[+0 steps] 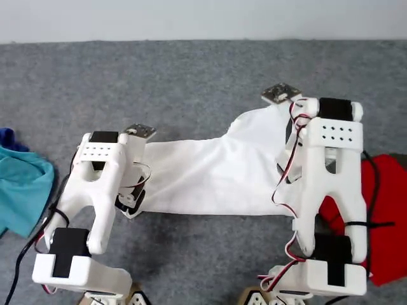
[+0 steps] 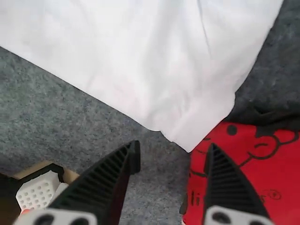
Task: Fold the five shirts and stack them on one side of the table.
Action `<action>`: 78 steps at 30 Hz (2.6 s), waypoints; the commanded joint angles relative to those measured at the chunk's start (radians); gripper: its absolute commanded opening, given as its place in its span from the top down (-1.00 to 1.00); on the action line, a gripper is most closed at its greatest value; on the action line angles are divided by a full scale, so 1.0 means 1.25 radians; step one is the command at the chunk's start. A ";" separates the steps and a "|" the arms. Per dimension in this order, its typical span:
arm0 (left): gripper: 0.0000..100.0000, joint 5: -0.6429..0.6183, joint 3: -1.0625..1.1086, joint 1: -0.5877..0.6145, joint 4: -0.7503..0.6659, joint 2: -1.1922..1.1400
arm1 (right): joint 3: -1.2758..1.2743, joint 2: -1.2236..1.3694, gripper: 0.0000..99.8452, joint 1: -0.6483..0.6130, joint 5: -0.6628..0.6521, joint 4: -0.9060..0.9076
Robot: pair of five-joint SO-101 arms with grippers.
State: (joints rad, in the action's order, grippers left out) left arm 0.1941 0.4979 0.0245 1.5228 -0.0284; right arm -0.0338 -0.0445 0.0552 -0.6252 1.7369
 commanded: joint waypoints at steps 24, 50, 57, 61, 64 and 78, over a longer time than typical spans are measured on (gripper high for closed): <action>0.88 -0.007 -0.397 0.025 0.045 0.033 | 0.001 0.107 0.53 0.083 0.265 -0.511; 0.88 -0.006 -0.445 0.066 -0.169 -0.377 | 1.041 0.972 0.68 -0.052 0.263 -0.331; 0.88 -0.006 -0.497 0.068 -0.171 -0.382 | 1.221 1.072 0.98 -0.046 0.263 -0.245; 0.88 -0.006 -0.505 0.072 -0.169 -0.379 | 1.293 1.077 0.98 -0.039 0.263 -0.179; 0.88 -0.006 -0.505 0.072 -0.169 -0.374 | 1.378 1.045 0.98 -0.033 0.263 -0.102; 0.88 -0.010 -0.508 0.112 -0.258 -0.376 | 1.363 0.813 0.98 0.019 0.226 0.048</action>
State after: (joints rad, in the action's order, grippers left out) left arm 0.1910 -0.0974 0.1381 1.2436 -0.5148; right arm 1.6326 1.0510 0.0552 -0.3353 1.7538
